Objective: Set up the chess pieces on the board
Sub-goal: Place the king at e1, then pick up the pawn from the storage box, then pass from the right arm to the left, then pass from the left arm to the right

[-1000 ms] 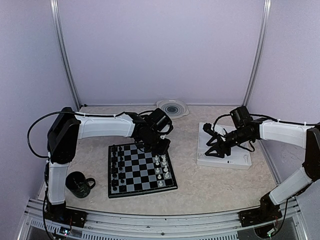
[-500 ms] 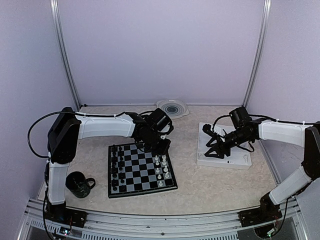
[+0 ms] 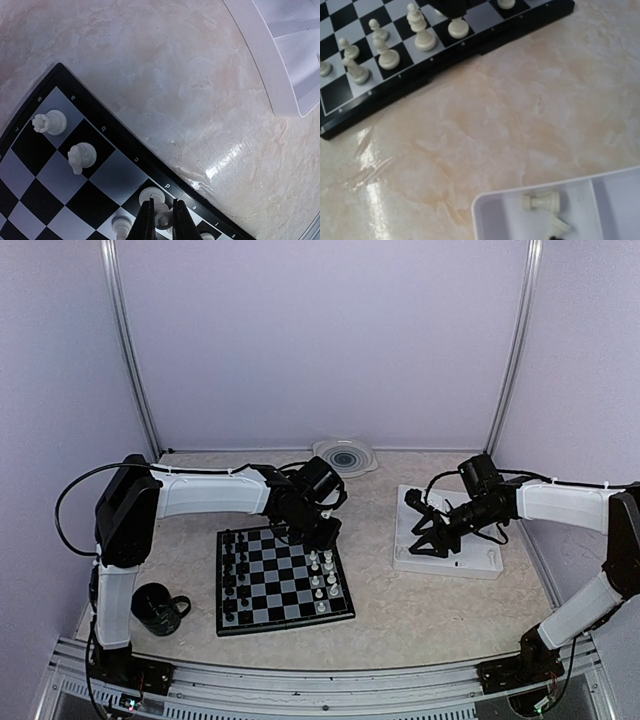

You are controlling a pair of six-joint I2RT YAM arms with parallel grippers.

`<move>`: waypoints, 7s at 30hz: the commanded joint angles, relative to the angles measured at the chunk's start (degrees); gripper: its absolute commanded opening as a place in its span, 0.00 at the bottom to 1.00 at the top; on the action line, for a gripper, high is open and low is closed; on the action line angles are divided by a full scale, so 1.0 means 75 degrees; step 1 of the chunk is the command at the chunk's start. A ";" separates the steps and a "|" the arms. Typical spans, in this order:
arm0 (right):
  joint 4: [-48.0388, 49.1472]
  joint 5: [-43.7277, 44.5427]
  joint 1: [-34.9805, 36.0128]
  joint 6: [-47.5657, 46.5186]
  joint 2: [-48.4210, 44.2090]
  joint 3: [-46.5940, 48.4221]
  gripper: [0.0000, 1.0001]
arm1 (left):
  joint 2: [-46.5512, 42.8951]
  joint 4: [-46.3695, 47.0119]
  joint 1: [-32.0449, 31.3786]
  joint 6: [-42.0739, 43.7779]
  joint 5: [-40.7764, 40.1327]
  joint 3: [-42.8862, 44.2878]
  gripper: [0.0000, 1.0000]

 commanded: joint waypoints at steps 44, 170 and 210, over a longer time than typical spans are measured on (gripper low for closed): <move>-0.0255 0.0020 -0.0034 -0.0001 0.0190 0.0199 0.58 | -0.0324 -0.0157 -0.0038 -0.0233 -0.0480 0.0112 0.34; 0.3289 -0.6293 -0.1297 0.7682 0.1580 0.1886 0.42 | -0.0394 0.8321 0.0432 -0.3316 0.3384 -0.0677 0.12; 0.4164 -0.6323 -0.0954 0.8180 0.2098 0.2197 0.07 | 0.0404 0.7957 0.0290 -0.3505 0.4052 0.0079 0.16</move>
